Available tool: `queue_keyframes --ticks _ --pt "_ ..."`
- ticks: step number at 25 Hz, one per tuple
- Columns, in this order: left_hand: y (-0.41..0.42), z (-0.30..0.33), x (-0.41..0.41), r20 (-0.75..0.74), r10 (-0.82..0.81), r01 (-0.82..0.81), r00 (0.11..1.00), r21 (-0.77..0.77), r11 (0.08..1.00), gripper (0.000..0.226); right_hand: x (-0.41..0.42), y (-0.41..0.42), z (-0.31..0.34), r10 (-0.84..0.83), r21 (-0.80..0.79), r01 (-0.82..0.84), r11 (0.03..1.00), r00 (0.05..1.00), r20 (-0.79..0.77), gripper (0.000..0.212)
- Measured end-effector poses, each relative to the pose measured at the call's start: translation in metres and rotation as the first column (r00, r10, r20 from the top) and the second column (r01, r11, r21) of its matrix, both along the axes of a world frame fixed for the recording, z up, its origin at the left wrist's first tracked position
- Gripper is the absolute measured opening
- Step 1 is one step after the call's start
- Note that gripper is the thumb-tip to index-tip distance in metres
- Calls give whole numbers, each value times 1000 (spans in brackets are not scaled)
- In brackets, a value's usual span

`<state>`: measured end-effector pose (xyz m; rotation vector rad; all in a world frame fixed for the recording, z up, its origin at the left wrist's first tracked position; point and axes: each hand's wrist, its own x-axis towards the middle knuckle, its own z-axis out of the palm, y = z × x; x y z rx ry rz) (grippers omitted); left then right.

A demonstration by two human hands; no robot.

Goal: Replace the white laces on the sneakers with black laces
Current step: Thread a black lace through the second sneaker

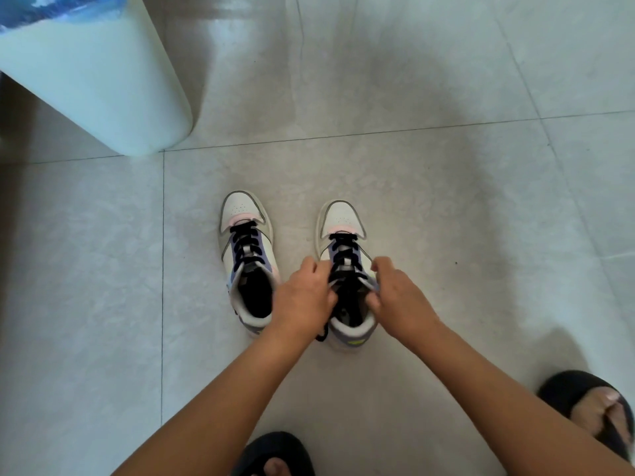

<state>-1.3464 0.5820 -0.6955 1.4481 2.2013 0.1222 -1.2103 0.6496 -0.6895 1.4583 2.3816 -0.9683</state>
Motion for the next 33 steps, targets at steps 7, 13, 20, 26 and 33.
queue_keyframes --ticks 7,13,20,26,33 --pt "-5 -2 -2 -196 -137 157 971 89 984 50 12 1 -15 220 316 -193 929 974 -53 16" --pt "-19 36 -51 -129 192 -156 973 247 956 51 8 -33 -1 71 616 5 787 992 -100 30" --pt "-82 7 -101 573 414 -453 707 -82 888 67 -26 -79 -24 143 353 -45 935 956 -256 60" --pt "-68 2 -63 451 471 -526 758 -6 851 49 -49 -58 3 287 389 -247 887 957 -47 58" --pt "-65 7 -62 435 502 -517 748 -93 851 42 -65 -24 -7 462 518 -342 784 879 -120 28"
